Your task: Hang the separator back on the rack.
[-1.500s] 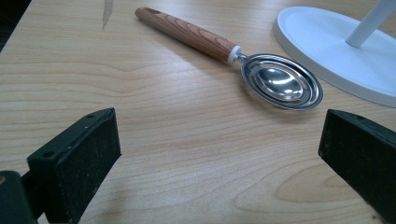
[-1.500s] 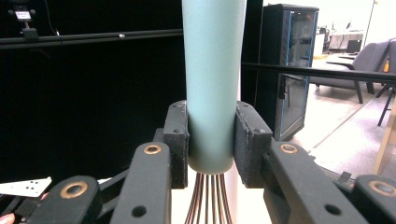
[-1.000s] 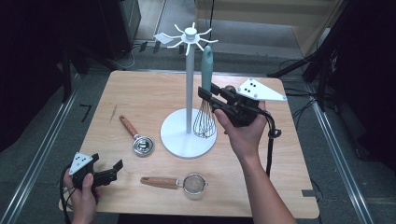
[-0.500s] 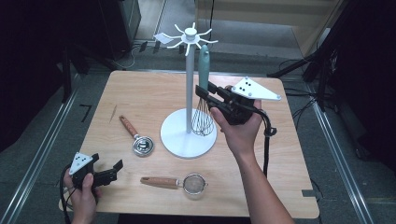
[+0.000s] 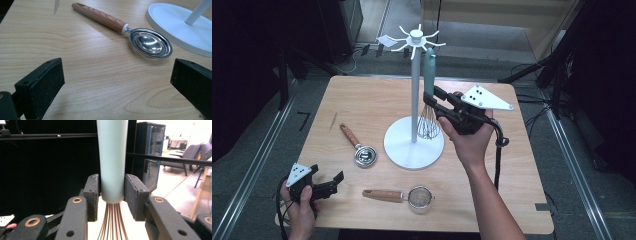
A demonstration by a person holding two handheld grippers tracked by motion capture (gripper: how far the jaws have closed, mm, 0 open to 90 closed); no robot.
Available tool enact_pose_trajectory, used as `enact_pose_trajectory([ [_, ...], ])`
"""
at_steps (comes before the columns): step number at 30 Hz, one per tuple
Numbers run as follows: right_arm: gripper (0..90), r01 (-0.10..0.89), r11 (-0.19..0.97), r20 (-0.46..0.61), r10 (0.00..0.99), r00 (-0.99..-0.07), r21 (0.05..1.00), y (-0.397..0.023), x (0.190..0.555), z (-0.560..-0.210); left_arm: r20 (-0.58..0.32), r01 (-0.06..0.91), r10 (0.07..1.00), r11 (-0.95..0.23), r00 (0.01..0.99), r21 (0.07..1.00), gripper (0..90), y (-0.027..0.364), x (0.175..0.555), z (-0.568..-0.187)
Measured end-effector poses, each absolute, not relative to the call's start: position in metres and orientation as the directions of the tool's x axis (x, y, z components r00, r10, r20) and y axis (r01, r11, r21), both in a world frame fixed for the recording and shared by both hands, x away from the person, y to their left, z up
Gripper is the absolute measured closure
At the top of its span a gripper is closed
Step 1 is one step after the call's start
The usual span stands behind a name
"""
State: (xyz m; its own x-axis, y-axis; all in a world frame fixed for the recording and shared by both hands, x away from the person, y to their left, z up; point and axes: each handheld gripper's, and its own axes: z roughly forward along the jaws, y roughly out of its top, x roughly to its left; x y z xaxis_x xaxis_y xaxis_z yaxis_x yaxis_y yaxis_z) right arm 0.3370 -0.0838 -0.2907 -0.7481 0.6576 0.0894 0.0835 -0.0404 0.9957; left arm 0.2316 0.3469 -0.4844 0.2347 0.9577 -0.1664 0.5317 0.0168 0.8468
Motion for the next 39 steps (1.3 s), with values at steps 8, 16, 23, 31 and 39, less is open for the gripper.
enact_pose_trajectory([
  [8,79.1,0.05,-0.055,0.074,0.696,-0.715,0.997,-0.092,0.336,-0.289,-0.164,0.532,0.958,0.015,0.236,0.847,0.0,0.347,0.232,-0.484],
  [16,90.0,-0.009,-0.035,0.021,0.77,-0.637,0.999,-0.091,0.342,-0.279,-0.166,0.532,0.958,0.017,0.235,0.847,0.0,0.347,0.232,-0.485],
  [23,90.0,-0.073,-0.037,-0.019,0.765,-0.644,0.997,-0.081,0.348,-0.263,-0.166,0.532,0.957,0.015,0.237,0.847,0.0,0.347,0.232,-0.484],
  [31,90.0,-0.102,-0.058,-0.018,0.786,-0.619,0.993,-0.074,0.35,-0.247,-0.166,0.531,0.957,0.014,0.239,0.847,0.0,0.347,0.232,-0.484],
  [39,90.0,-0.088,-0.061,-0.003,0.809,-0.588,0.994,-0.069,0.358,-0.234,-0.163,0.531,0.957,0.012,0.238,0.847,0.0,0.347,0.232,-0.484],
])
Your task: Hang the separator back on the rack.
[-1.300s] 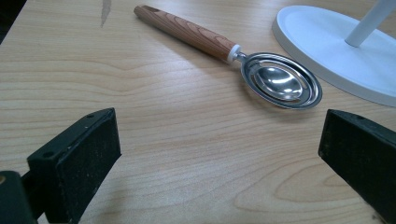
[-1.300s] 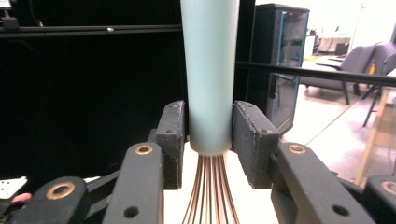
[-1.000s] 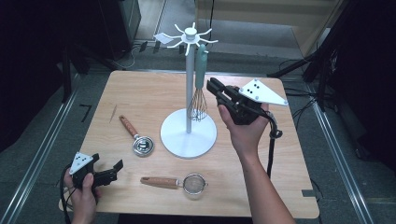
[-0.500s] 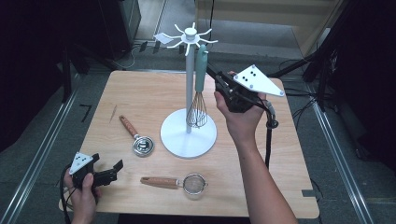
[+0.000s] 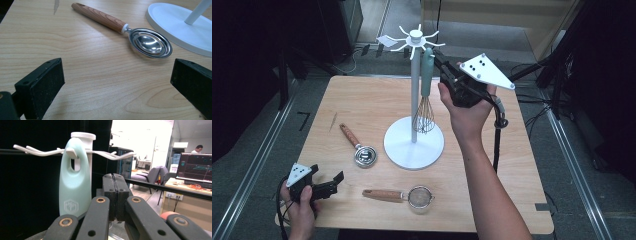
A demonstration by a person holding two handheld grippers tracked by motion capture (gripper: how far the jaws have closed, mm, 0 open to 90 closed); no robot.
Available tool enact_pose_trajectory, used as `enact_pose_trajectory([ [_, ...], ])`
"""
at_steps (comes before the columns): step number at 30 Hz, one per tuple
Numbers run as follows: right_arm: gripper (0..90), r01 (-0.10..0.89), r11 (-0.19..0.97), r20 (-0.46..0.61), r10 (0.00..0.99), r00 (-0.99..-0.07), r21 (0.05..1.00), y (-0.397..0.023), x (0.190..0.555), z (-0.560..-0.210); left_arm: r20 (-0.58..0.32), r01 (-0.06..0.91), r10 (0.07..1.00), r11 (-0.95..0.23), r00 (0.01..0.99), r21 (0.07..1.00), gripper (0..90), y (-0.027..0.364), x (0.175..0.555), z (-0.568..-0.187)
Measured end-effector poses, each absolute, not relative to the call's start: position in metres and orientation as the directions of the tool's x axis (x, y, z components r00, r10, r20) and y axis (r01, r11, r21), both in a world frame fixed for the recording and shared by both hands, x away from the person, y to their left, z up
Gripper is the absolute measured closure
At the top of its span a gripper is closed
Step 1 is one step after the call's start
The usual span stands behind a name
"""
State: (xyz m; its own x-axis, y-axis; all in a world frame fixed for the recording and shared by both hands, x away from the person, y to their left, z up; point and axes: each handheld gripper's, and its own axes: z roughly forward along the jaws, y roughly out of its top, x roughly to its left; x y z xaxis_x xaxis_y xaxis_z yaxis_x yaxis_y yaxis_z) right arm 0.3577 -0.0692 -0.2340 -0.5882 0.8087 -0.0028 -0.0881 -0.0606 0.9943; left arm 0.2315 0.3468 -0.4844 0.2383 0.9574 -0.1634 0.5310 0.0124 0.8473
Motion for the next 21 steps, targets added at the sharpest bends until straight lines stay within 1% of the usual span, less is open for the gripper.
enact_pose_trajectory([
  [10,90.0,-0.099,-0.044,-0.029,0.773,-0.634,0.994,-0.061,0.354,-0.234,-0.166,0.533,0.956,0.013,0.241,0.846,0.0,0.347,0.232,-0.484],
  [21,90.0,-0.138,-0.031,-0.065,0.765,-0.641,0.99,-0.049,0.339,-0.233,-0.167,0.533,0.956,0.013,0.241,0.846,0.0,0.347,0.232,-0.484],
])
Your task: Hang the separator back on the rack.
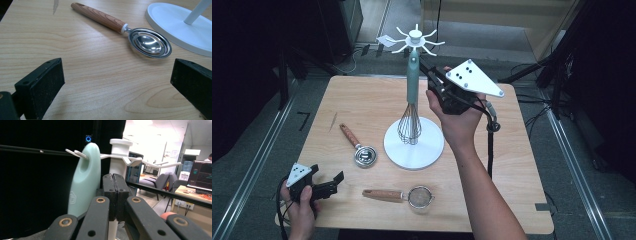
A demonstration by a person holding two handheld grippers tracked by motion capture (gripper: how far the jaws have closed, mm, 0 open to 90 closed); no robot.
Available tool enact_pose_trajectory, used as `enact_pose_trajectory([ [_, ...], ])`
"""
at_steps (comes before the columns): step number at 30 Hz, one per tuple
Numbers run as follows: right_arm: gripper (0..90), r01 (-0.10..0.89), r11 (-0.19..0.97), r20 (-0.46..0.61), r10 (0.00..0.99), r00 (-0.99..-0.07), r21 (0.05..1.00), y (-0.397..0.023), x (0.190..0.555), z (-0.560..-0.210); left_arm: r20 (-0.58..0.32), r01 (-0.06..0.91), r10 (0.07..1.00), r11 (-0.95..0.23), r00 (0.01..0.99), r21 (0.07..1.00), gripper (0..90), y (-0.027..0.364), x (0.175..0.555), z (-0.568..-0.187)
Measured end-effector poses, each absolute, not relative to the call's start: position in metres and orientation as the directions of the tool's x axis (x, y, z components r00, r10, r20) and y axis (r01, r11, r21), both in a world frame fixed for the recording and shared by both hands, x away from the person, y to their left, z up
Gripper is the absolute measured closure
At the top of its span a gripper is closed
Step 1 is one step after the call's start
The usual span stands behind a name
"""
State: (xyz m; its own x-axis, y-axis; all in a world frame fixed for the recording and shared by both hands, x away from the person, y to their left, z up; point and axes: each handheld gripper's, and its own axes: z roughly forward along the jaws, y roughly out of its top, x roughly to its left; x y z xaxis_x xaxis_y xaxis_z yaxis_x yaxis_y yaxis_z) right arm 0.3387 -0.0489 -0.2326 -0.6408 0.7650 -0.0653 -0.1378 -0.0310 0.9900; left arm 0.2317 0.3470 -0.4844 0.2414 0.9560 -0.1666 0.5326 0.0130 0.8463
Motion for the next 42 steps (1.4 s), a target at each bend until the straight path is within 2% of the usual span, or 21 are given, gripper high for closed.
enact_pose_trajectory([
  [13,90.0,-0.13,-0.037,-0.056,0.763,-0.644,0.991,-0.048,0.332,-0.235,-0.166,0.532,0.956,0.012,0.243,0.847,0.0,0.347,0.232,-0.484],
  [21,85.5,-0.1,-0.011,-0.054,0.773,-0.633,0.995,-0.062,0.33,-0.251,-0.163,0.531,0.956,0.009,0.244,0.847,0.0,0.347,0.232,-0.484],
  [27,79.3,-0.067,0.005,-0.045,0.782,-0.621,0.998,-0.074,0.323,-0.265,-0.16,0.531,0.957,0.008,0.241,0.847,0.0,0.346,0.231,-0.484],
  [33,68.9,-0.02,0.023,-0.031,0.785,-0.619,1.0,-0.089,0.318,-0.285,-0.157,0.529,0.958,0.006,0.241,0.849,0.0,0.346,0.231,-0.484],
  [42,63.8,0.047,0.038,-0.002,0.806,-0.592,0.998,-0.109,0.313,-0.317,-0.158,0.528,0.958,0.008,0.239,0.849,0.0,0.346,0.231,-0.484],
])
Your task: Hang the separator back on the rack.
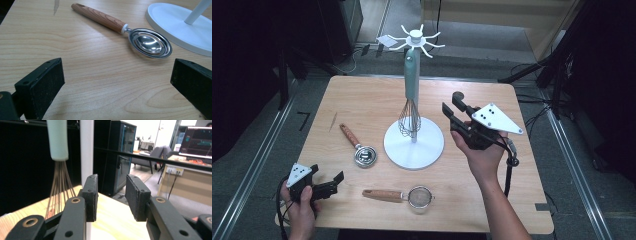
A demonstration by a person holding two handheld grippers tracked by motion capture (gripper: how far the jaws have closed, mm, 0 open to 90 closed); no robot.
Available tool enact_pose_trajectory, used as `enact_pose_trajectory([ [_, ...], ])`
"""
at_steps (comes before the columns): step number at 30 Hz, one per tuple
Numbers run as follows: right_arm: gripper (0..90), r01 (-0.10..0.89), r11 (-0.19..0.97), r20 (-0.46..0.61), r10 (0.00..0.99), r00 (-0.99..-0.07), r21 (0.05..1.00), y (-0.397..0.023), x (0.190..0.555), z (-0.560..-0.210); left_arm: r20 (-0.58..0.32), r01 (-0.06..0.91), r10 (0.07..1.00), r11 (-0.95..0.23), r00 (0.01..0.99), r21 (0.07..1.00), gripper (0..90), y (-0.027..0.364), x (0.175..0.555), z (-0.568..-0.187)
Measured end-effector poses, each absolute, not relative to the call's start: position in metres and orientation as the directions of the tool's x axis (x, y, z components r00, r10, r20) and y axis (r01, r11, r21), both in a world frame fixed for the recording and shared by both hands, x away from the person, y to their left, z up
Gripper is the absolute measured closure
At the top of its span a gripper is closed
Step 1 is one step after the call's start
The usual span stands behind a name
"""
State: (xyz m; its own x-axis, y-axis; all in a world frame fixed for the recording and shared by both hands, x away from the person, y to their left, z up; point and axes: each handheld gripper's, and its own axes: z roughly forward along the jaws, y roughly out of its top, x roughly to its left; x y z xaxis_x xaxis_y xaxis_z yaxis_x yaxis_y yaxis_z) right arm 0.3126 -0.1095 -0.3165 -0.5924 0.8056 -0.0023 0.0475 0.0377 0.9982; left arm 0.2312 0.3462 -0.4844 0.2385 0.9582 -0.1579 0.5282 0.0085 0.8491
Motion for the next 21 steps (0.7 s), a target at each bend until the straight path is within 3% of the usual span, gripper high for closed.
enact_pose_trajectory([
  [15,60.6,0.152,0.018,0.071,0.827,-0.557,0.988,-0.144,0.298,-0.369,-0.125,0.509,0.969,-0.001,0.213,0.861,0.0,0.346,0.227,-0.482],
  [19,60.6,0.192,0.031,0.082,0.831,-0.551,0.981,-0.147,0.292,-0.384,-0.086,0.522,0.98,-0.02,0.179,0.853,8.7,0.343,0.225,-0.479],
  [21,60.5,0.212,0.054,0.076,0.825,-0.56,0.976,-0.145,0.29,-0.392,-0.084,0.525,0.978,-0.03,0.191,0.851,8.7,0.343,0.223,-0.477],
])
